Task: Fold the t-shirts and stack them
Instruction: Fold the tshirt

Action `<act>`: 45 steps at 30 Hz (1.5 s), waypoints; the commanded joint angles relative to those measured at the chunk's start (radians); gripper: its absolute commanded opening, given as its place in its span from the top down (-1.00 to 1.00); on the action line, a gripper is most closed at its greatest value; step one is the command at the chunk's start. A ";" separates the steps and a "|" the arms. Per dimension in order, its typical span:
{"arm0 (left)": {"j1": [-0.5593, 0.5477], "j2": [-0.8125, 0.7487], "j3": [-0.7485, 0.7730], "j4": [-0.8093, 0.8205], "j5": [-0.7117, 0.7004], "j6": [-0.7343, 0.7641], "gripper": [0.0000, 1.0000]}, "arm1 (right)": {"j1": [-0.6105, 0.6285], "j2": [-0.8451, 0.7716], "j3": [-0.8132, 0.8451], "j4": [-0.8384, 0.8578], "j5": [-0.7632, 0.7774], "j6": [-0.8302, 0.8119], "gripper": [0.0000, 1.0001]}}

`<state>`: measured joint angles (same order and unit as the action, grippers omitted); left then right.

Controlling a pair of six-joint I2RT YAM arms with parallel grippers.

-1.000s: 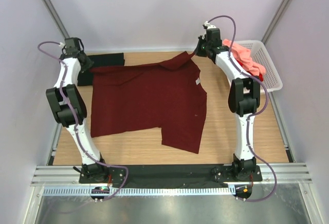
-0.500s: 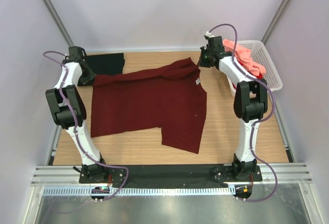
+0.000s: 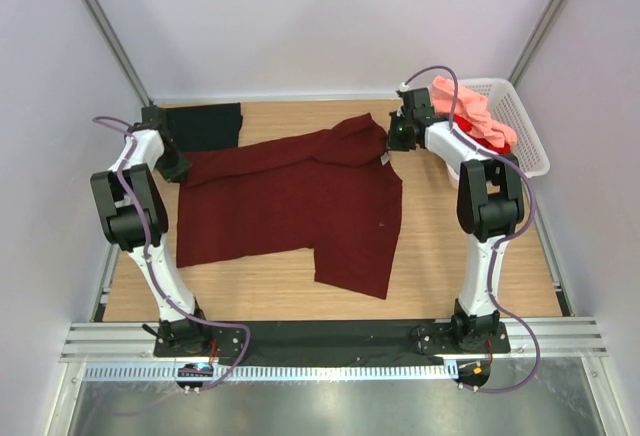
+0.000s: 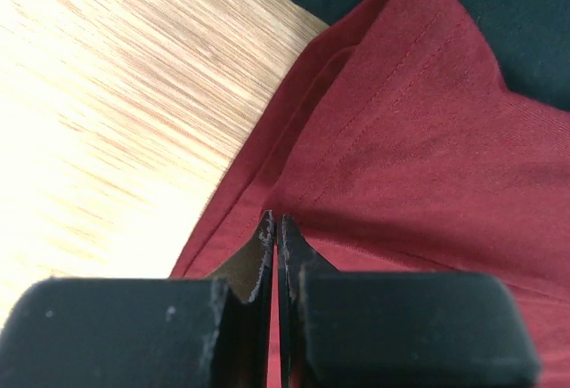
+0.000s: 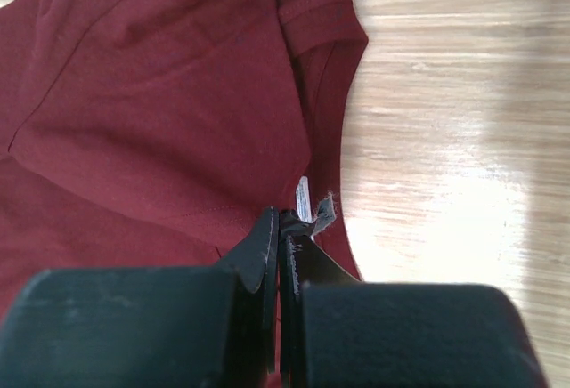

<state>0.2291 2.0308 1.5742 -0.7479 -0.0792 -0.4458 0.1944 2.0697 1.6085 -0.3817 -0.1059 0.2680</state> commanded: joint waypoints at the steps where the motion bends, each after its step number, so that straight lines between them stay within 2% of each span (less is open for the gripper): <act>1: 0.004 -0.044 0.010 -0.005 -0.033 -0.010 1.00 | 0.002 -0.105 -0.001 0.030 -0.009 0.010 0.98; 7: 0.004 -0.034 0.056 -0.041 -0.073 -0.011 0.99 | 0.004 -0.149 -0.005 -0.008 -0.014 0.016 0.98; 13: 0.003 -0.023 0.040 -0.047 -0.097 -0.007 0.99 | 0.004 -0.171 -0.090 0.009 -0.021 0.034 0.98; 29: -0.005 0.025 0.040 -0.097 -0.140 -0.004 0.99 | 0.014 -0.141 -0.165 0.014 -0.011 0.023 0.98; 31: -0.007 0.029 0.047 -0.102 -0.140 0.001 0.99 | 0.016 -0.143 -0.167 -0.003 -0.020 0.023 0.92; 34: -0.005 0.026 0.067 -0.110 -0.136 0.007 0.75 | 0.016 -0.152 -0.151 -0.046 -0.058 0.034 0.50; 35: -0.005 0.022 0.073 -0.108 -0.119 0.007 0.53 | 0.016 -0.160 -0.142 -0.063 -0.063 0.045 0.42; 36: -0.007 0.003 0.081 -0.107 -0.114 0.009 0.39 | 0.016 -0.164 -0.116 -0.100 -0.066 0.050 0.29; 37: -0.011 -0.009 0.079 -0.104 -0.126 0.006 0.16 | 0.014 -0.166 -0.104 -0.114 -0.063 0.051 0.25; 38: -0.014 -0.020 0.079 -0.099 -0.139 0.002 0.07 | 0.011 -0.165 -0.090 -0.132 -0.054 0.054 0.22; 40: -0.020 -0.053 0.079 -0.091 -0.143 -0.004 -0.02 | 0.013 -0.158 -0.049 -0.172 -0.052 0.051 0.15; 45: -0.028 -0.072 0.053 -0.070 -0.119 -0.027 -0.02 | 0.014 -0.088 0.017 -0.135 -0.057 0.021 0.01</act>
<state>0.2100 2.0228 1.6169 -0.8425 -0.1986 -0.4484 0.2058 1.9438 1.5536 -0.5251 -0.1528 0.3119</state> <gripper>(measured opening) 0.511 0.484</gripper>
